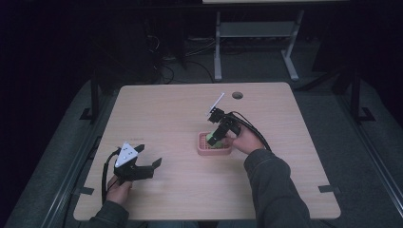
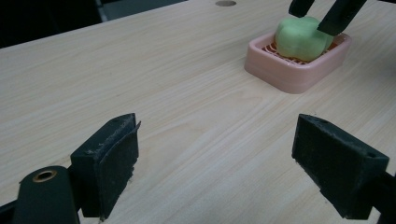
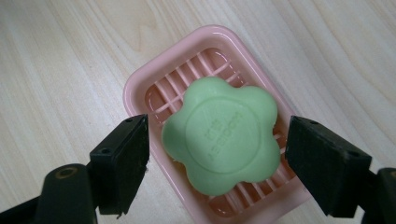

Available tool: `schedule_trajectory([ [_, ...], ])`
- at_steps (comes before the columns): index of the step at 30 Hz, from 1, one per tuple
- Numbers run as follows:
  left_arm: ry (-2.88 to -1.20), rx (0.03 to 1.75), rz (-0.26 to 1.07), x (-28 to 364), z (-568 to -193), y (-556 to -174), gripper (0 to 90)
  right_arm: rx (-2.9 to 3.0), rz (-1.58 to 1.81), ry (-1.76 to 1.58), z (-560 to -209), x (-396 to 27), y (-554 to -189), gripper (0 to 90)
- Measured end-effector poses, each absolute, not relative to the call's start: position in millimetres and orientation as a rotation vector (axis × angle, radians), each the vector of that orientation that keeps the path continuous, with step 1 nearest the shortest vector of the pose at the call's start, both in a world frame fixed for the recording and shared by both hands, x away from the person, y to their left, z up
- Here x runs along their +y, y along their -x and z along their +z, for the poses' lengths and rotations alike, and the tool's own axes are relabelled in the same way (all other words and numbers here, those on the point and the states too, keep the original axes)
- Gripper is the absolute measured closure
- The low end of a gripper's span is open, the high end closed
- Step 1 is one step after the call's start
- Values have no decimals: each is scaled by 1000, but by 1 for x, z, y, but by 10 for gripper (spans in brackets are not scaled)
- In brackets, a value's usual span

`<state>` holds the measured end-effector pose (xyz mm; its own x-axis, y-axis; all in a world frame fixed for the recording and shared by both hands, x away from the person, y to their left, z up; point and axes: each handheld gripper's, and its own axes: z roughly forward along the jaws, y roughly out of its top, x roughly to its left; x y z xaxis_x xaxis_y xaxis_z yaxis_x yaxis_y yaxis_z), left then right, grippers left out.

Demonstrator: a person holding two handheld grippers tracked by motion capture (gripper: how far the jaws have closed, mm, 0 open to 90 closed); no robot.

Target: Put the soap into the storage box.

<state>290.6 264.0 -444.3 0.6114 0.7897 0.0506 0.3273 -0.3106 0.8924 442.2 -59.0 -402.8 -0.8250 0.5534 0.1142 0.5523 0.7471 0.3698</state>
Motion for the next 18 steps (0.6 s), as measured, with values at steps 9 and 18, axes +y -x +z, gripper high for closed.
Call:
schedule_trajectory([
  [9, -1899, 897, 617, 264, -445, -291, 143, 2921, 652, -917, -397, -65, -439, 212],
  [18, -1893, 898, 615, 264, -445, -291, 143, 2906, 650, -918, -393, -70, -434, 208],
])
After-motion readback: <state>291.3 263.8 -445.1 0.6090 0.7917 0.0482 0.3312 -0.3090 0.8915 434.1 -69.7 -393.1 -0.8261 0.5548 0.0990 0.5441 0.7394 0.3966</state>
